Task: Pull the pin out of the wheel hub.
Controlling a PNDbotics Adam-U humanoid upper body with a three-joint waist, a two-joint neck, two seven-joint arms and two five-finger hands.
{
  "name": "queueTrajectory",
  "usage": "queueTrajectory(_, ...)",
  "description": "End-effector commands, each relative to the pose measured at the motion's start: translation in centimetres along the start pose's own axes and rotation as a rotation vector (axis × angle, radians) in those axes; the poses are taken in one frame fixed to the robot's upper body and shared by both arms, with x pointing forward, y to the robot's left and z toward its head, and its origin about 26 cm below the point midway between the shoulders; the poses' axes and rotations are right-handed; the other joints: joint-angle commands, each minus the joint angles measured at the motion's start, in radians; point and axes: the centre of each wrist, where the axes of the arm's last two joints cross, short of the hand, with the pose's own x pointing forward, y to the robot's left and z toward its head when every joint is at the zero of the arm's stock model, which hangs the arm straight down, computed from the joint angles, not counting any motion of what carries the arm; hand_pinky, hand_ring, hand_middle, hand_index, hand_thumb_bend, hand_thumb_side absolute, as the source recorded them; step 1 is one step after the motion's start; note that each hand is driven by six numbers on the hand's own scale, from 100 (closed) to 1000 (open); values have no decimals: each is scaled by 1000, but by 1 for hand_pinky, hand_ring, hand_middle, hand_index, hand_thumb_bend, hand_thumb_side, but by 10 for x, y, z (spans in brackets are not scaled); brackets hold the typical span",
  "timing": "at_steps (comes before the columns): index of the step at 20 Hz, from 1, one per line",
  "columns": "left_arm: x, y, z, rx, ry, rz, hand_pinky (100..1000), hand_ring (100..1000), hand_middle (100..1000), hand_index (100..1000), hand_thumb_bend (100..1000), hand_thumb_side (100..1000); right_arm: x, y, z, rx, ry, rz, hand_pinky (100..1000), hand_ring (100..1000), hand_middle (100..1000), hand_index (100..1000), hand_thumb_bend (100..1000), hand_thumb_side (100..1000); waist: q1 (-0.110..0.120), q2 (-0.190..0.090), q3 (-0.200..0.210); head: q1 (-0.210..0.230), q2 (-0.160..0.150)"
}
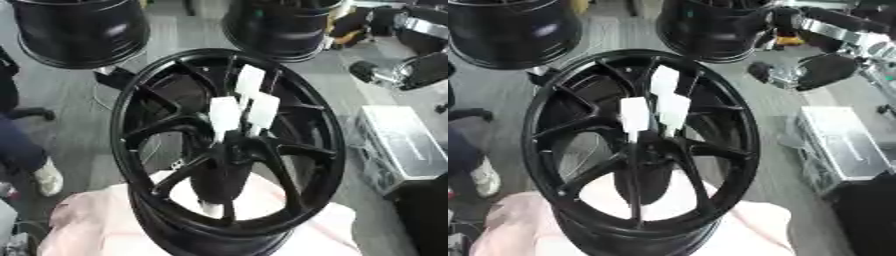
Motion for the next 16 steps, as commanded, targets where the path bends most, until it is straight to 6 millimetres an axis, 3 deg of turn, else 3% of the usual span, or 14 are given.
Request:
queueTrajectory(1,6,4,-2,-9,-21,-30,764,700,714,750,428,646,-3,-8,-4,30,13,14,781,881,829,932,255,523,2,-18,0,0,4)
queueTrajectory(16,5,4,-2,-13,-17,-28,765,699,714,750,426,648,-18,8,-44,126,12,-2,778,879,829,933,269,560,4,-15,2,-11,-4)
